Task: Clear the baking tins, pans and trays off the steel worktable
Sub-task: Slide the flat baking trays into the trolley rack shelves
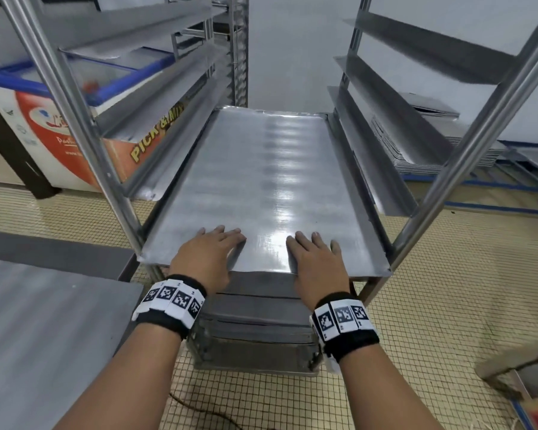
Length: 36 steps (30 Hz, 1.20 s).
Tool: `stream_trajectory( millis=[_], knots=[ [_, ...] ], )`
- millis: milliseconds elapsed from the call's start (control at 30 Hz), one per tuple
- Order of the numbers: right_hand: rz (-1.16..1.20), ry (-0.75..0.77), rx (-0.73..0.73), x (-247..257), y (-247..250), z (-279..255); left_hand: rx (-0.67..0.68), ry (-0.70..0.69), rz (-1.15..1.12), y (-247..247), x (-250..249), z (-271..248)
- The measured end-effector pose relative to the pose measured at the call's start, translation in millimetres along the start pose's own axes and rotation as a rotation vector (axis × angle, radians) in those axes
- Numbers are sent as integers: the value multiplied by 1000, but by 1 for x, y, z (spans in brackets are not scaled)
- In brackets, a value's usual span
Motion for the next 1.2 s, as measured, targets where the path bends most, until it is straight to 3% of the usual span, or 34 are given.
stream_trajectory(
  millis=[300,700,933,1200],
  knots=[
    [-2,12,-8,-16,-10,52,-8,11,22,6,4,52],
    [5,-40,-29,-18,-13,67,-10,7,71,5,7,66],
    [-17,-124,106,-1,-7,49,-74,42,208,-13,8,27],
    [95,-97,-14,40,15,1,-152,79,107,-17,40,-49]
  ],
)
Point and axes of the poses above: each hand's wrist, its own z-axis towards the middle knuckle, its own y-axis out of the back of the hand, x = y × z, the point moved 7 cm from there along z, towards the middle knuckle, and after that the axes turned 15 degrees about -z, right-handed, at the moved point
